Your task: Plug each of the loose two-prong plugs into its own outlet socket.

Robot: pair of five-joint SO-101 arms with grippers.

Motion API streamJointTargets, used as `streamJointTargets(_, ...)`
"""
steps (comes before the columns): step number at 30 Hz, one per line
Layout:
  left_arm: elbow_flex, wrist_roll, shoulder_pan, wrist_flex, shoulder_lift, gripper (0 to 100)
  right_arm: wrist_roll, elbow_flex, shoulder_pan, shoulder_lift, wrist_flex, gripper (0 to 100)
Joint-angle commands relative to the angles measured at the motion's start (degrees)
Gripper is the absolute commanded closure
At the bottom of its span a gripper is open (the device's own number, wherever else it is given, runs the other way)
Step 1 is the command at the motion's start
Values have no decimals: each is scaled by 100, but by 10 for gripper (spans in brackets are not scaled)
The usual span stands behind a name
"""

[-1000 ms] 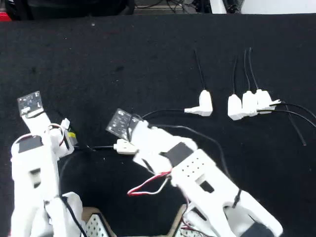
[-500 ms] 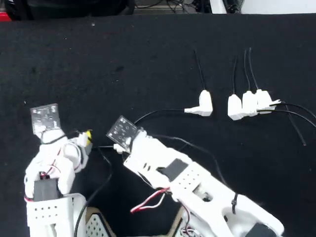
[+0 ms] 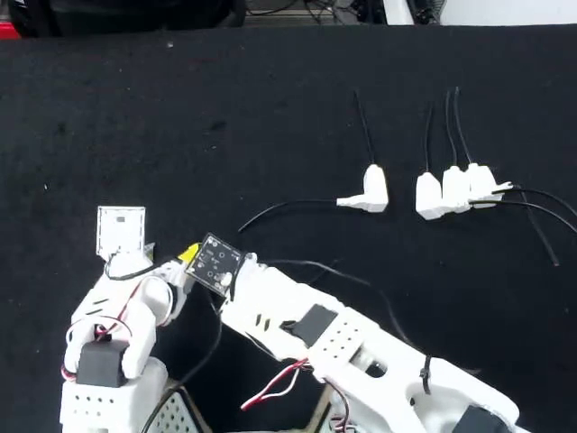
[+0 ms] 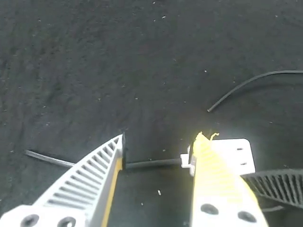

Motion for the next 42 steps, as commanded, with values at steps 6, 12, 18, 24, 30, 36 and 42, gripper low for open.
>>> streamJointTargets(6, 145, -9, 488, 62, -35, 762, -53, -277, -62, -444, 211, 988)
streamJointTargets(12, 189, -290, 488, 53, -35, 762, -53, -180, -62, -1543, 835, 988)
streamJointTargets(18, 189, -316, 488, 53, -35, 762, -88, 224, -53, -2659, 941, 988)
streamJointTargets(24, 180, -316, 488, 53, -35, 762, -88, 312, -53, -3415, 1407, 988)
streamJointTargets(30, 180, -316, 488, 53, -35, 762, -79, 356, -53, -3451, 1433, 988)
streamJointTargets(36, 101, -316, 347, 44, -35, 762, -62, 374, 202, -3442, 1477, 988)
streamJointTargets(42, -374, -290, -646, 35, -35, 762, -62, 347, 466, -3433, 1925, 988)
